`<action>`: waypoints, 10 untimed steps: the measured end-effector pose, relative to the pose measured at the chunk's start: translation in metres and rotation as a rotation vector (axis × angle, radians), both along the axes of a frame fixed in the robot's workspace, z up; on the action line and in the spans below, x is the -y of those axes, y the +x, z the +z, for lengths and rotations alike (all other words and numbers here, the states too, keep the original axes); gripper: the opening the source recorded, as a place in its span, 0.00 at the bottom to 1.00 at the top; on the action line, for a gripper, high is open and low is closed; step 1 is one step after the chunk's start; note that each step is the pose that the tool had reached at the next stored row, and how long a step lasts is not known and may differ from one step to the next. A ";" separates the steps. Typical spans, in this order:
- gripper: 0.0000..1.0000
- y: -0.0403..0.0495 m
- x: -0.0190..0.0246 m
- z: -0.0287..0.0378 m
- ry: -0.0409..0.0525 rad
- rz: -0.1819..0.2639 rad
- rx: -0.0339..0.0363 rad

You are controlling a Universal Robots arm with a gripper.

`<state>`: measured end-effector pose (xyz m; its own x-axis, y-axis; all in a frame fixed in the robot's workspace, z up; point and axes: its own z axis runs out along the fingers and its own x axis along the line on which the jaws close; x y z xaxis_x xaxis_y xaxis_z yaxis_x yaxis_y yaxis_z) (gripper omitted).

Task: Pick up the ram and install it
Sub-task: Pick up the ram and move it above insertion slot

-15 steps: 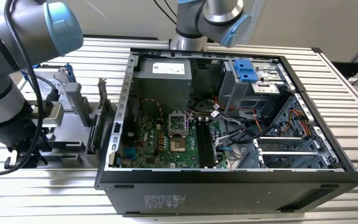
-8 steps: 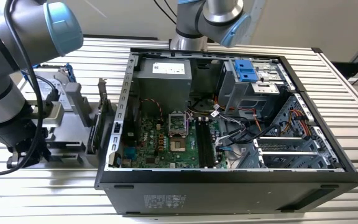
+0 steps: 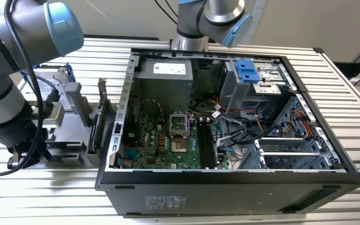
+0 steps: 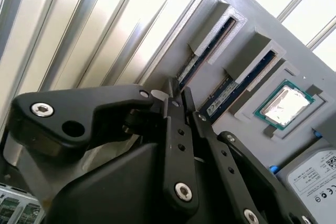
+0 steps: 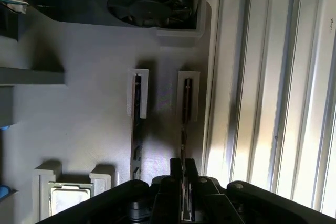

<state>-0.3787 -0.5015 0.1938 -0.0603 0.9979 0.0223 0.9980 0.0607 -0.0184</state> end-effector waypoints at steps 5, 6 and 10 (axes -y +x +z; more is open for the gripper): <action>0.00 0.0000 0.0000 0.0000 -0.0001 0.000 -0.0001; 0.00 0.0000 0.0000 0.0000 -0.0001 0.000 -0.0001; 0.00 0.0000 0.0000 -0.0001 -0.0001 0.000 0.0000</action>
<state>-0.3787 -0.5015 0.1937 -0.0604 0.9979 0.0222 0.9980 0.0608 -0.0185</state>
